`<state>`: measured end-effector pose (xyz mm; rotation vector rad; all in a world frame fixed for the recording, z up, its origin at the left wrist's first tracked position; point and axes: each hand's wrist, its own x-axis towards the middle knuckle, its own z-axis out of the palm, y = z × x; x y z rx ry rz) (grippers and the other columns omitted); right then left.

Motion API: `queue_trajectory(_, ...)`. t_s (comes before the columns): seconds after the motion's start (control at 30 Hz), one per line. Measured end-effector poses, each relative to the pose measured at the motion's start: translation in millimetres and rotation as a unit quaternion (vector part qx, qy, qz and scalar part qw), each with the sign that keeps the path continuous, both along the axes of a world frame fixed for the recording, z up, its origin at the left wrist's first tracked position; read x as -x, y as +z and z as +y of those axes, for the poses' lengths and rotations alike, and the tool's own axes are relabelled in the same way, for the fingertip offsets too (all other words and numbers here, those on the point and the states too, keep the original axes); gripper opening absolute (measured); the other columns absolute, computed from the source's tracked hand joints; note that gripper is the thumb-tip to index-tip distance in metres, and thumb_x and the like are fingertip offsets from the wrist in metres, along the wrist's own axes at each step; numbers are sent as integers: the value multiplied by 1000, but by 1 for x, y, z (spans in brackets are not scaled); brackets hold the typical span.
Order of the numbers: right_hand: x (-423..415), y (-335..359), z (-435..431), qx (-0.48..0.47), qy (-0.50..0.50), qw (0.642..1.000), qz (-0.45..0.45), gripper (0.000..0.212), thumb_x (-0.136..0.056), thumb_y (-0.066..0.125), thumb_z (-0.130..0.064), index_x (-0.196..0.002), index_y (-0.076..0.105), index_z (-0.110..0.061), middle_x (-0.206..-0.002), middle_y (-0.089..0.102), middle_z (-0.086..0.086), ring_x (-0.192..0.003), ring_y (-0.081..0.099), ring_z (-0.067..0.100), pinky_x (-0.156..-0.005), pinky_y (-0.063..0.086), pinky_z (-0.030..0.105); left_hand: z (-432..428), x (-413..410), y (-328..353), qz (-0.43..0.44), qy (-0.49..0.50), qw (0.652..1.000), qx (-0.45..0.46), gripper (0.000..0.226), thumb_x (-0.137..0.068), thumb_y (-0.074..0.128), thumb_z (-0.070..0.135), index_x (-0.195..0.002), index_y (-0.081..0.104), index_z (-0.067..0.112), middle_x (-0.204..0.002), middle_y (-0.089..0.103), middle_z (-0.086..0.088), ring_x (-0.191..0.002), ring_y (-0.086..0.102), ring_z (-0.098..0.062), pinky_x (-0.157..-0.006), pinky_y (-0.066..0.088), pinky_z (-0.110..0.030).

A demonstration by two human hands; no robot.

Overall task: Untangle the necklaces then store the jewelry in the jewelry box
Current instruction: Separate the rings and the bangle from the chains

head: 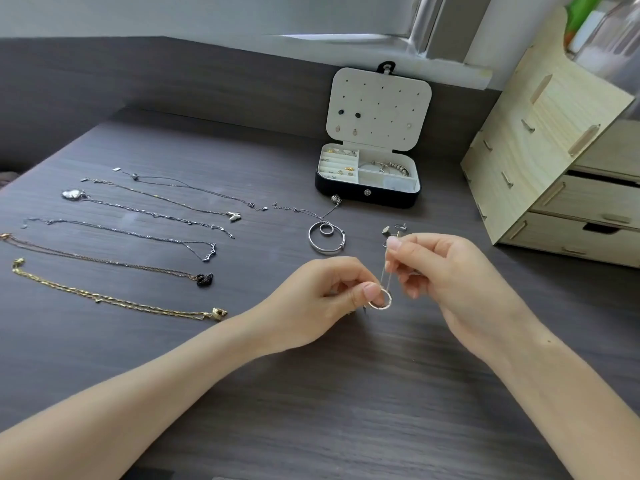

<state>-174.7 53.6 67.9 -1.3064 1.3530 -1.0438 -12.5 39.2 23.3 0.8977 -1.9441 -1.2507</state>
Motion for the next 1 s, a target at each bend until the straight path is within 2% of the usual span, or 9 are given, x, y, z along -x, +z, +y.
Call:
queue_trajectory(0.1, 0, 5, -3, -37, 21, 999, -34, 26, -92, 52, -15, -68, 58, -7, -66, 63, 2, -56, 49, 9, -47, 37, 21, 2, 0, 1, 13, -16, 999, -41, 16, -91, 53, 28, -80, 65, 27, -80, 68, 6, -77, 61, -20, -75, 48, -32)
queue_trajectory(0.17, 1, 6, -4, -55, 28, 998, -30, 25, -93, 51, -16, -71, 57, -7, -67, 64, 3, -55, 51, 9, -47, 38, 21, 3, -1, 3, 39, -25, 995, -93, 20, -95, 52, 20, -80, 65, 23, -79, 67, 11, -77, 61, -3, -76, 47, -19)
queue_trajectory(0.23, 3, 5, -6, -64, 36, 997, -2, 23, -93, 52, -16, -73, 58, -7, -67, 65, 4, -57, 53, 10, -48, 40, 22, 5, -1, 6, 66, -27, 988, -136, 19, -94, 52, 19, -80, 65, 19, -76, 67, 13, -76, 60, 1, -76, 45, -14)
queue_trajectory(0.4, 6, -5, -5, -43, 44, 991, 117, 19, -93, 55, -17, -81, 66, -7, -69, 68, -1, -65, 60, 10, -53, 46, 23, 4, -1, 7, 113, -7, 977, -179, 22, -85, 54, 32, -71, 68, 23, -75, 65, 6, -75, 60, -8, -79, 47, -24)
queue_trajectory(0.53, 6, -9, -2, -6, 29, 991, 130, 18, -93, 54, -18, -84, 69, -11, -71, 69, -3, -67, 61, 6, -59, 49, 22, 2, -3, 8, 130, 1, 971, -201, 23, -85, 55, 33, -69, 70, 23, -75, 66, 3, -74, 62, -10, -78, 47, -26)
queue_trajectory(0.63, 7, -10, 5, 84, -19, 985, 148, 17, -91, 58, -21, -79, 70, -20, -75, 71, -6, -72, 63, 8, -67, 50, 25, 0, -4, 11, 145, 24, 965, -219, 21, -88, 60, 31, -77, 68, 15, -72, 66, 0, -71, 62, -14, -74, 49, -27)
queue_trajectory(0.73, 4, -14, 16, 201, -70, 953, 214, 21, -86, 62, -35, -69, 66, -23, -69, 66, -8, -64, 57, 10, -62, 44, 23, -2, -6, 14, 160, 48, 958, -233, 22, -91, 54, 25, -80, 68, 13, -73, 67, -3, -68, 65, -16, -70, 51, -24)
queue_trajectory(0.83, -5, -25, 25, 296, -51, 903, 308, 27, -81, 58, -42, -63, 65, -23, -62, 57, -10, -58, 48, 8, -58, 37, 23, -3, -8, 16, 175, 64, 952, -241, 22, -92, 53, 23, -82, 68, 12, -75, 66, -4, -65, 65, -15, -67, 53, -25)
queue_trajectory(1.0, -18, -47, 26, 305, -58, 842, 440, 32, -73, 54, -53, -66, 69, -25, -61, 53, -12, -58, 44, 7, -52, 33, 21, -4, -9, 16, 187, 92, 944, -257, 22, -93, 54, 23, -83, 66, 7, -74, 65, -6, -65, 66, -18, -62, 55, -24)
